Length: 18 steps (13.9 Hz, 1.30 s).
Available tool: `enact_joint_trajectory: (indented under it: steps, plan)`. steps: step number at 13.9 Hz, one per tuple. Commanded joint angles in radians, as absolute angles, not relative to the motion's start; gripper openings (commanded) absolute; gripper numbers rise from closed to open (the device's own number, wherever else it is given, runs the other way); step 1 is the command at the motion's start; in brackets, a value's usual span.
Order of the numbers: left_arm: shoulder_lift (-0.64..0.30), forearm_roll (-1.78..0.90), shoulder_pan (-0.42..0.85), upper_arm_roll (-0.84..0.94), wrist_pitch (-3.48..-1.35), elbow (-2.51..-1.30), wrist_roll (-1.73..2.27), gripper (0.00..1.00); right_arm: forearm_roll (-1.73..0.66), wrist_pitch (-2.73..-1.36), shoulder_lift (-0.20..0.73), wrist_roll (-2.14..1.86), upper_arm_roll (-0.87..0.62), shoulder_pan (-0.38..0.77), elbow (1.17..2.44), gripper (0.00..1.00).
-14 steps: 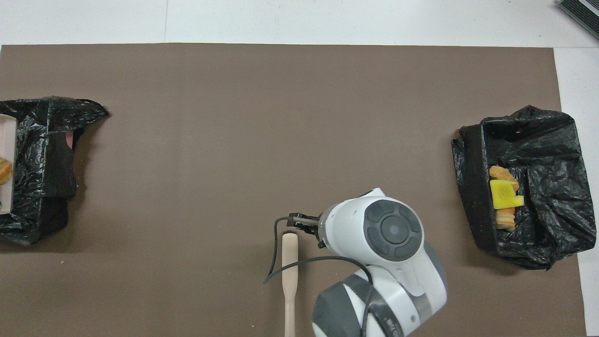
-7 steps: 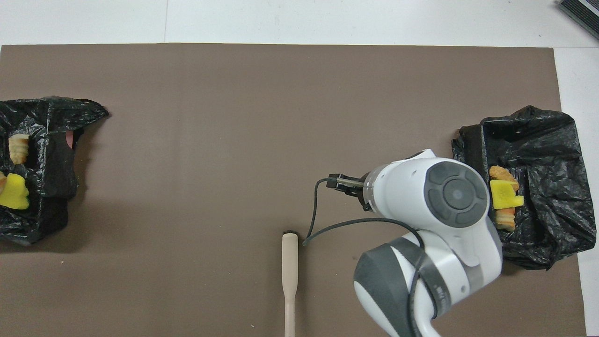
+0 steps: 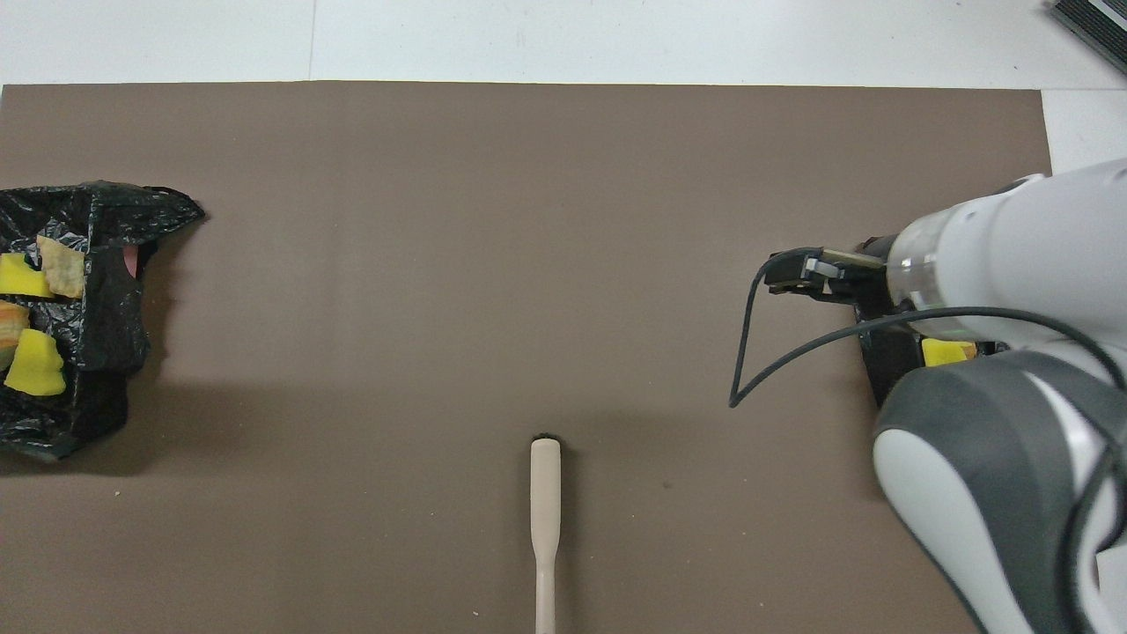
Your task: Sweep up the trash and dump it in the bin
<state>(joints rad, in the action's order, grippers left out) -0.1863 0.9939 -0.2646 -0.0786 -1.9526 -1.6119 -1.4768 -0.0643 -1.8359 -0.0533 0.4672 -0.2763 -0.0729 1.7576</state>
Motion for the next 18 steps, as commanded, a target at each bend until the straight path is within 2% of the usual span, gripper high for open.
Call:
enact_joint_trajectory:
  steps: [1, 6, 9, 13, 18]
  plan:
    - [-0.106, 0.993, -0.244, -0.08, -1.909, -1.648, -1.453, 0.0, -0.023, -1.715, -0.038, 0.387, -0.148, 0.017, 1.649, 1.0]
    - [-0.077, 0.708, -0.213, -0.078, -1.766, -1.631, -1.418, 0.0, 0.08, -1.54, -0.029, 0.253, -0.046, 0.058, 1.511, 1.0]
    - [-0.069, 0.55, -0.192, -0.075, -1.698, -1.637, -1.298, 0.0, 0.072, -1.465, -0.021, 0.25, -0.044, 0.028, 1.479, 1.0]
    - [-0.032, 0.361, -0.134, -0.069, -1.635, -1.695, -0.992, 0.0, 0.054, -1.465, -0.011, 0.25, -0.06, -0.008, 1.48, 1.0]
    - [0.028, 0.186, 0.024, -0.069, -1.631, -1.799, -0.565, 0.0, 0.017, -1.479, -0.018, 0.259, -0.057, 0.008, 1.494, 1.0]
